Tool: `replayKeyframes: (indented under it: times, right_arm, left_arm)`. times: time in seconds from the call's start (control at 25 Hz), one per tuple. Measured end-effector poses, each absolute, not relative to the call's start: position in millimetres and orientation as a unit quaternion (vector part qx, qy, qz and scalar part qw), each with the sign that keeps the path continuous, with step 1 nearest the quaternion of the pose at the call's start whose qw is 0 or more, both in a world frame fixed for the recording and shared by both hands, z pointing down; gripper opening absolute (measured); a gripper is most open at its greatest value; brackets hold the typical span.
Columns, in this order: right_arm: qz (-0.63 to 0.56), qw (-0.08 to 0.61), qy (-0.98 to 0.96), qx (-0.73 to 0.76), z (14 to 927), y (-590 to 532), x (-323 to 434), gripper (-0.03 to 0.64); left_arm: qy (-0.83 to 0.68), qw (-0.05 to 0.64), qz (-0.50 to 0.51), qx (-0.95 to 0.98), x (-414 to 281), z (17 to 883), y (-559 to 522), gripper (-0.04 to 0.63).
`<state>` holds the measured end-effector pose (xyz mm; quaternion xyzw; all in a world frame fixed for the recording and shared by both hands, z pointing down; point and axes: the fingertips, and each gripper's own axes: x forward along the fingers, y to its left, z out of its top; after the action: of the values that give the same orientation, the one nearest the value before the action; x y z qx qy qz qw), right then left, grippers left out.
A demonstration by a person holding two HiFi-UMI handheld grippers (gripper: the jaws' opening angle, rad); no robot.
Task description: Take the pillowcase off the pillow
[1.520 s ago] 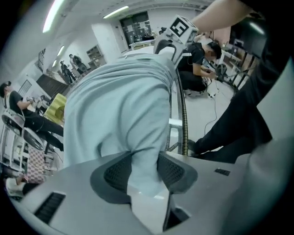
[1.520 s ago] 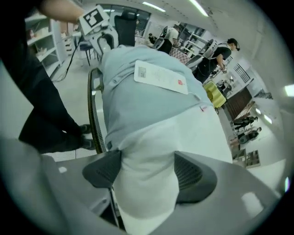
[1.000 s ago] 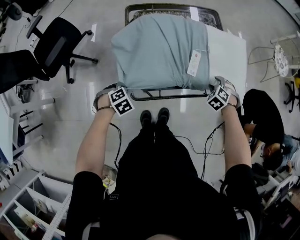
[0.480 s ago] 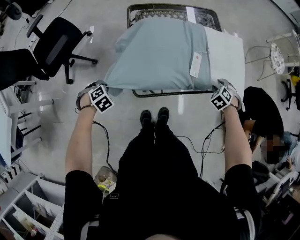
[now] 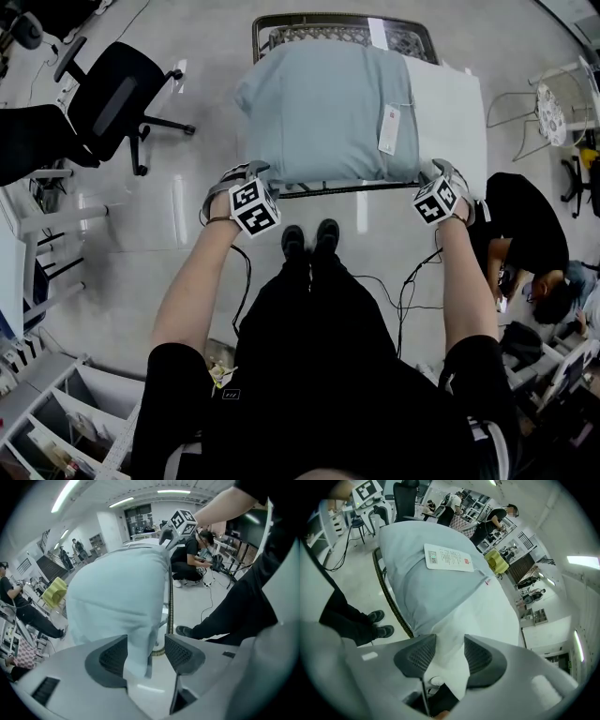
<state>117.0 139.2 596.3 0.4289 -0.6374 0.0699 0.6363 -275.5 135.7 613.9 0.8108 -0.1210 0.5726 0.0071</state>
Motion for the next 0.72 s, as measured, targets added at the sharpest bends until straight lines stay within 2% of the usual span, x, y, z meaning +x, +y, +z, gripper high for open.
replayKeyframes:
  times: [0.16, 0.2, 0.44, 0.64, 0.72]
  right_arm:
    - [0.054, 0.635, -0.644, 0.423, 599.0, 134.5, 111.5, 0.213]
    - [0.047, 0.637, -0.647, 0.417, 600.6, 133.4, 110.4, 0.221]
    - [0.023, 0.662, -0.655, 0.363, 623.3, 129.5, 106.7, 0.239]
    - [0.017, 0.674, -0.646, 0.357, 632.5, 130.4, 109.6, 0.198]
    - [0.012, 0.673, -0.65, 0.353, 631.9, 133.6, 112.3, 0.178]
  left_arm:
    - [-0.129, -0.005, 0.581, 0.804, -254.0, 627.3, 129.7, 0.231]
    - [-0.134, -0.011, 0.584, 0.801, -253.6, 626.6, 126.8, 0.184]
    - [-0.13, -0.025, 0.61, 0.781, -262.4, 628.7, 123.7, 0.09]
    - [-0.115, -0.052, 0.635, 0.762, -282.9, 632.2, 123.0, 0.016]
    - [-0.109, -0.063, 0.641, 0.757, -294.9, 632.9, 123.6, 0.008]
